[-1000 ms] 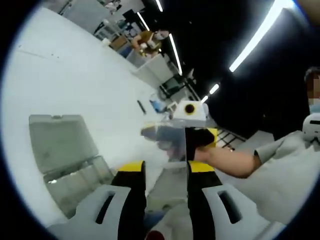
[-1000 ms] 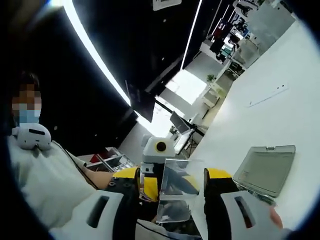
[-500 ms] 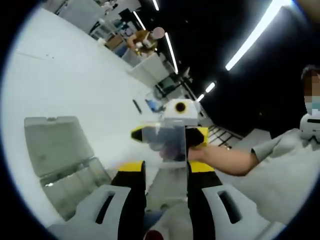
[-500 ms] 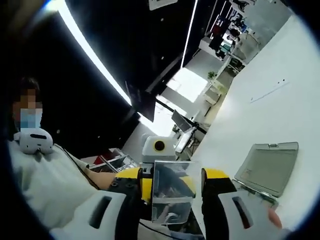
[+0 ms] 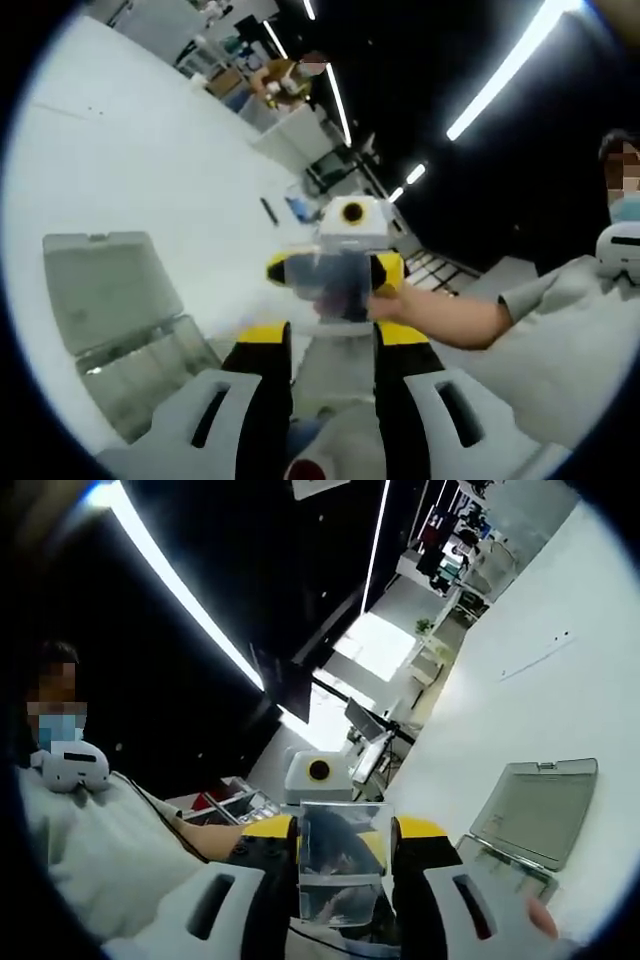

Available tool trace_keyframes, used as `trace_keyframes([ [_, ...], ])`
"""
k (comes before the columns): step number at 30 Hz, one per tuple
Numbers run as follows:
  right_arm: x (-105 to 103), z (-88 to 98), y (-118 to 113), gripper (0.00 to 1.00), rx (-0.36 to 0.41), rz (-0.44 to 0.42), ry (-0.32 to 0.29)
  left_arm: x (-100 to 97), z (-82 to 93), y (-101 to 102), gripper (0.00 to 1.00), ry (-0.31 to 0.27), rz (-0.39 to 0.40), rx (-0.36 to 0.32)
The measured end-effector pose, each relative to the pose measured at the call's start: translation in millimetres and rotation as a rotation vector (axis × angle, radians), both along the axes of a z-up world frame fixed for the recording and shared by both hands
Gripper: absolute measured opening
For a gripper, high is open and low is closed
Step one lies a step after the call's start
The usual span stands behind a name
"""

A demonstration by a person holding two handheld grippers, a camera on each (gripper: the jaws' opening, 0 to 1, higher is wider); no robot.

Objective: Insert the divider into the dual guide fixture by aligning both edges with the guide slots and pushing it downward to the bottom, including one-sided entry, uneven engagement, binding, and posture correction.

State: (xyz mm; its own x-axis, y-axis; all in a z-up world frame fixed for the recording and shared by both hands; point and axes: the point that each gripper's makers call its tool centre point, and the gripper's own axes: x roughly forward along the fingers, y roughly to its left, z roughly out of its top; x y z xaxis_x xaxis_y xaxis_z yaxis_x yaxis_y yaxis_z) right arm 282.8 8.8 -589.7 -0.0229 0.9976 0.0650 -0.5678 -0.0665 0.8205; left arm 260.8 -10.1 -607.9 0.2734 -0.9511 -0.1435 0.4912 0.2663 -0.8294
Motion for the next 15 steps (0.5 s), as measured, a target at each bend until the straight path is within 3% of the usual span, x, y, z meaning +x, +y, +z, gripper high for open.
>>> trace_keyframes([
  [15, 0.8, 2.3, 3.1, 0.31, -0.004, -0.014, 0.007, 1.8, 1.9, 3.1, 0.29, -0.005, 0.015, -0.027],
])
